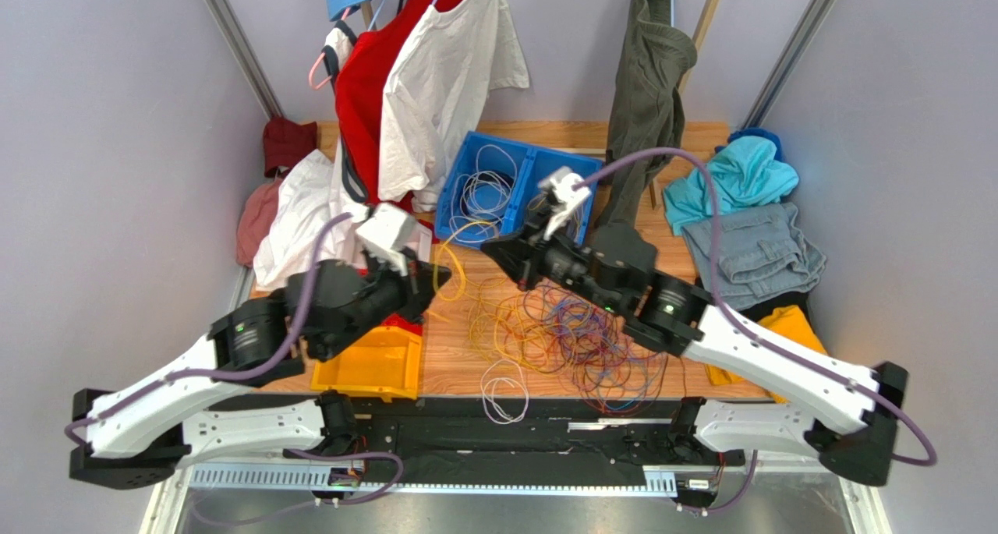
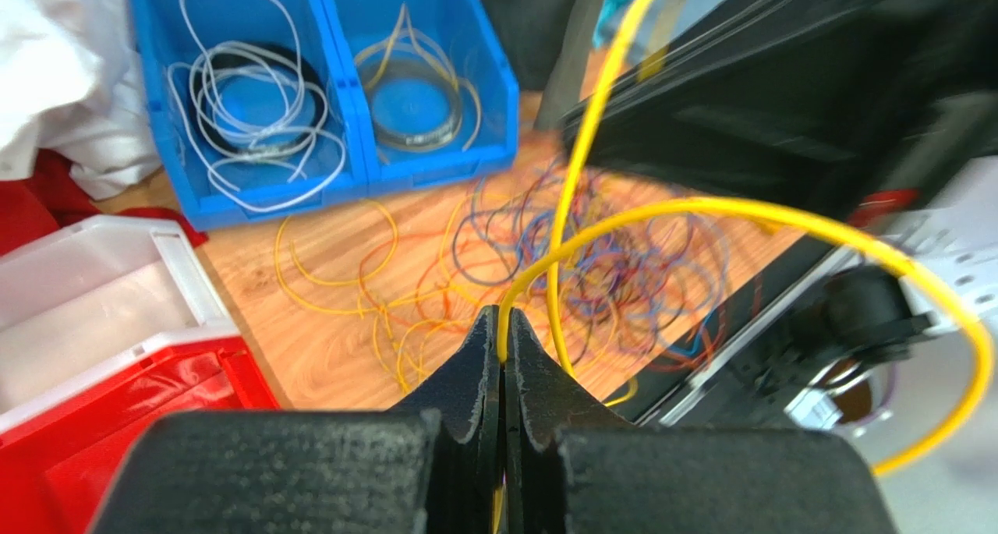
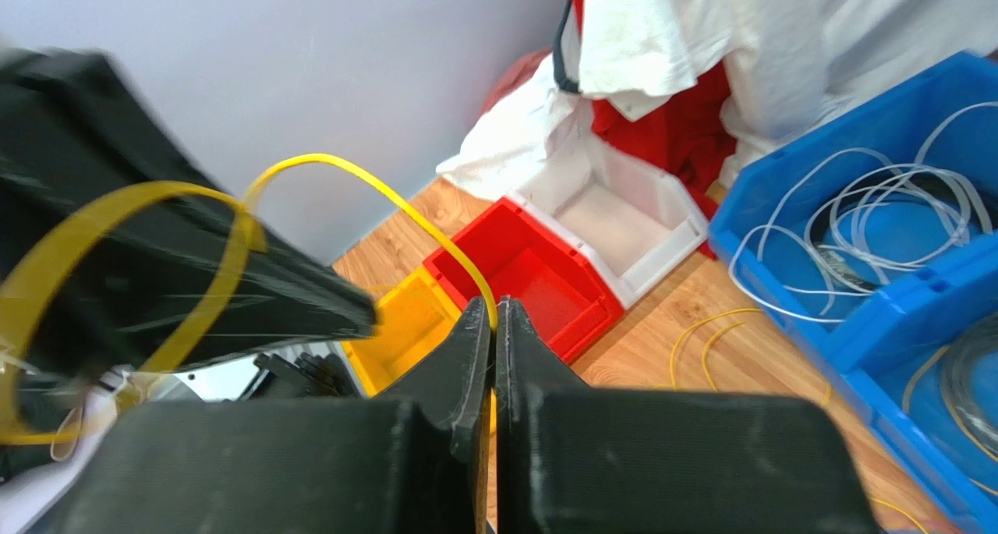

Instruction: Untangle the cables

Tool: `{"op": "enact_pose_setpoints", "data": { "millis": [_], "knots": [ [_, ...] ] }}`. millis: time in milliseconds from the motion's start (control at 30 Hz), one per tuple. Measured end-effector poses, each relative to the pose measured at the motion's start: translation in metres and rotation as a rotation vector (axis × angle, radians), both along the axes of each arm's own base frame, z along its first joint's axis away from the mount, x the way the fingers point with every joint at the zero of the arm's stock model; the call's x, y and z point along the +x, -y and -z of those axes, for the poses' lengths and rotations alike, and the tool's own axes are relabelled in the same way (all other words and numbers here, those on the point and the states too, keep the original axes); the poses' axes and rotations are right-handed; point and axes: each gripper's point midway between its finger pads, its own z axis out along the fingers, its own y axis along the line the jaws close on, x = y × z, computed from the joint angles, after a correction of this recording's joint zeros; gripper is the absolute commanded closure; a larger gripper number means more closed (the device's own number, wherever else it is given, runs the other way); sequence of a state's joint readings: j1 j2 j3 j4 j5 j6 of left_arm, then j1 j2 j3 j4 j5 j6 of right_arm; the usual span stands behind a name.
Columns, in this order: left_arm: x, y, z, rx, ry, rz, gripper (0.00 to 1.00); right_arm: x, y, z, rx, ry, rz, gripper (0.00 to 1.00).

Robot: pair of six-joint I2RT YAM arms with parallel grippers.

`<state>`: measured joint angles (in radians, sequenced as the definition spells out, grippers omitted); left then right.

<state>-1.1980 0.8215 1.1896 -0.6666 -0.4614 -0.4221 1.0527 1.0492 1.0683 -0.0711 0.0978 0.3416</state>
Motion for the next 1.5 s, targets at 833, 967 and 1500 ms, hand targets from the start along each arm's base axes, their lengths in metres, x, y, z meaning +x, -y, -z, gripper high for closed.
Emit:
{"op": "enact_pose_setpoints", "data": {
  "millis": [833, 967, 1500],
  "knots": [
    [0.005, -0.128, 0.015, -0.141, -0.021, -0.428, 1.00, -0.007, -0.153, -0.104, 0.173, 0.018, -0.464, 1.00],
    [0.006, -0.132, 0.021, -0.151, -0.041, -0.469, 1.00, -0.026, -0.142, -0.141, 0.243, 0.093, -0.541, 1.00],
    [0.006, -0.102, 0.089, -0.202, -0.113, -0.425, 1.00, -0.016, -0.143, 0.046, 0.007, -0.164, -0.550, 1.00]
  ]
}}
